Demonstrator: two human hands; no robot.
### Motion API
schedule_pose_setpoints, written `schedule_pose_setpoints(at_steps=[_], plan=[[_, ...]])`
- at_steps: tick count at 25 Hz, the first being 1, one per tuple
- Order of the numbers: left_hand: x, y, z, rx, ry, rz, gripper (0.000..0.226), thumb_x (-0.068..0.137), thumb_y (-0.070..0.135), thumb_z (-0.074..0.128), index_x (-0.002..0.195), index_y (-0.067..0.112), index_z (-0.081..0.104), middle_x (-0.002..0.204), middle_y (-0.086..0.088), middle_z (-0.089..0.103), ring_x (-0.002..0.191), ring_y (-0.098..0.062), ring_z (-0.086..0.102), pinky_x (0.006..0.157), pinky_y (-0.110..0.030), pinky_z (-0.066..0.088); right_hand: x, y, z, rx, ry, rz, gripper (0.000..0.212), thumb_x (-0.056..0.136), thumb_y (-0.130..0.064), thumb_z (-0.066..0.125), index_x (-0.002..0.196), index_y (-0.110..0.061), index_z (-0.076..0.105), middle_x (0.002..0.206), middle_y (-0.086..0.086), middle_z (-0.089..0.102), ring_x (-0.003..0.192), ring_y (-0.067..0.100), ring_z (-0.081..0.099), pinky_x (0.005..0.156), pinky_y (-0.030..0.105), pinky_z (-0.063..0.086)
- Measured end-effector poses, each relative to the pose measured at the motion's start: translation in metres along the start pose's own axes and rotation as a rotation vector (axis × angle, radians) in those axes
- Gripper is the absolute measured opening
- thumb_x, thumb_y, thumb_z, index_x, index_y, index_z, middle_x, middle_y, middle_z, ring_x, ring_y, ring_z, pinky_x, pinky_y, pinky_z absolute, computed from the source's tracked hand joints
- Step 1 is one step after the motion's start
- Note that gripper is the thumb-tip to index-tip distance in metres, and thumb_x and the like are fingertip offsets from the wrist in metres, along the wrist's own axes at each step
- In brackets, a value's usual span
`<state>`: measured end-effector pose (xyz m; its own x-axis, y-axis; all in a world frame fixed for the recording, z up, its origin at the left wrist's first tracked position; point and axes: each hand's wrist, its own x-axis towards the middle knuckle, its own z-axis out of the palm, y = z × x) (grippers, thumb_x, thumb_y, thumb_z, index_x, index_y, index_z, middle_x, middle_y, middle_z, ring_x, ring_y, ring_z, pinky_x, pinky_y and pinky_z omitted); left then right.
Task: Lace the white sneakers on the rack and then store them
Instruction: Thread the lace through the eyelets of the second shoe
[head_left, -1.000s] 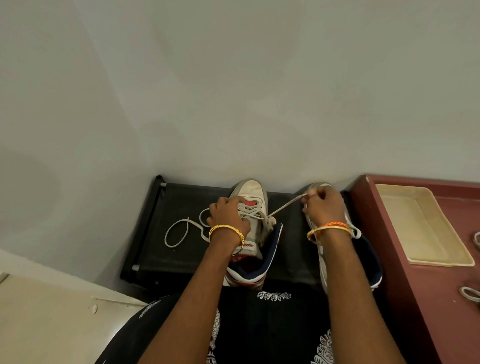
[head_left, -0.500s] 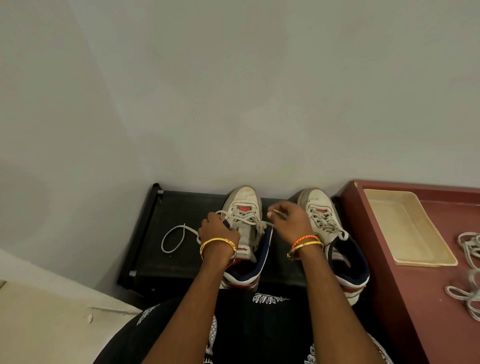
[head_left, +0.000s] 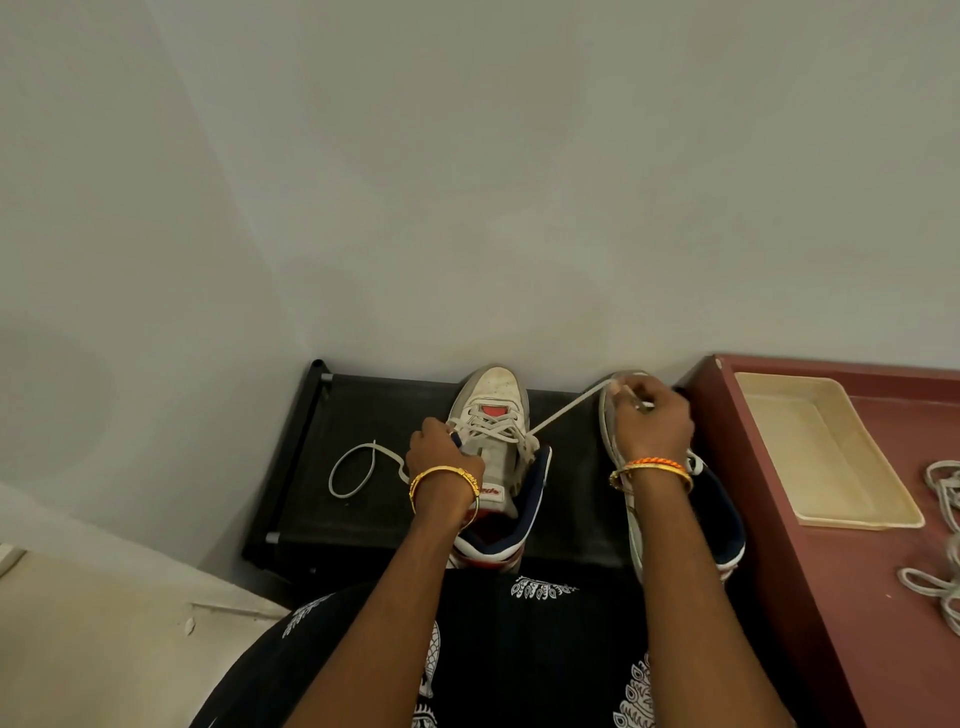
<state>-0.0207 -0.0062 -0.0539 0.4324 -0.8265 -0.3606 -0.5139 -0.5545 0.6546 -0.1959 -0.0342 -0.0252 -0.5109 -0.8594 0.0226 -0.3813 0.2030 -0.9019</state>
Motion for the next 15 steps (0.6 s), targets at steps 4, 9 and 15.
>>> schedule_pose_setpoints(at_steps=[4,9,15], plan=[[0.001,0.000,0.002,0.001,-0.017,-0.016,0.048,0.080,0.007,0.070,0.122,0.004,0.047,0.125,-0.016,0.051,0.116,-0.032,0.052,0.096,-0.040,0.048,0.005,-0.006,-0.016,0.173,0.270,-0.038,0.010,0.086,-0.012,0.064,0.093,-0.009,0.068,0.099,0.009,0.064,0.089,0.019,0.058,0.082,0.028,0.047],[0.000,0.000,0.002,-0.018,-0.007,-0.007,0.045,0.081,0.006,0.068,0.120,0.004,0.048,0.123,-0.016,0.052,0.114,-0.031,0.053,0.093,-0.037,0.047,-0.005,0.011,0.021,-0.153,-0.418,-0.244,0.034,0.083,0.001,0.063,0.114,-0.014,0.066,0.122,0.005,0.054,0.105,0.016,0.055,0.094,0.014,0.042],[0.000,-0.002,0.000,-0.045,0.008,0.001,0.042,0.080,0.004,0.067,0.118,0.003,0.049,0.121,-0.017,0.052,0.112,-0.032,0.053,0.093,-0.037,0.047,-0.013,0.017,0.041,-0.299,-0.692,-0.099,0.019,0.085,-0.001,0.062,0.096,-0.009,0.074,0.097,0.009,0.071,0.088,0.017,0.063,0.085,0.028,0.050]])
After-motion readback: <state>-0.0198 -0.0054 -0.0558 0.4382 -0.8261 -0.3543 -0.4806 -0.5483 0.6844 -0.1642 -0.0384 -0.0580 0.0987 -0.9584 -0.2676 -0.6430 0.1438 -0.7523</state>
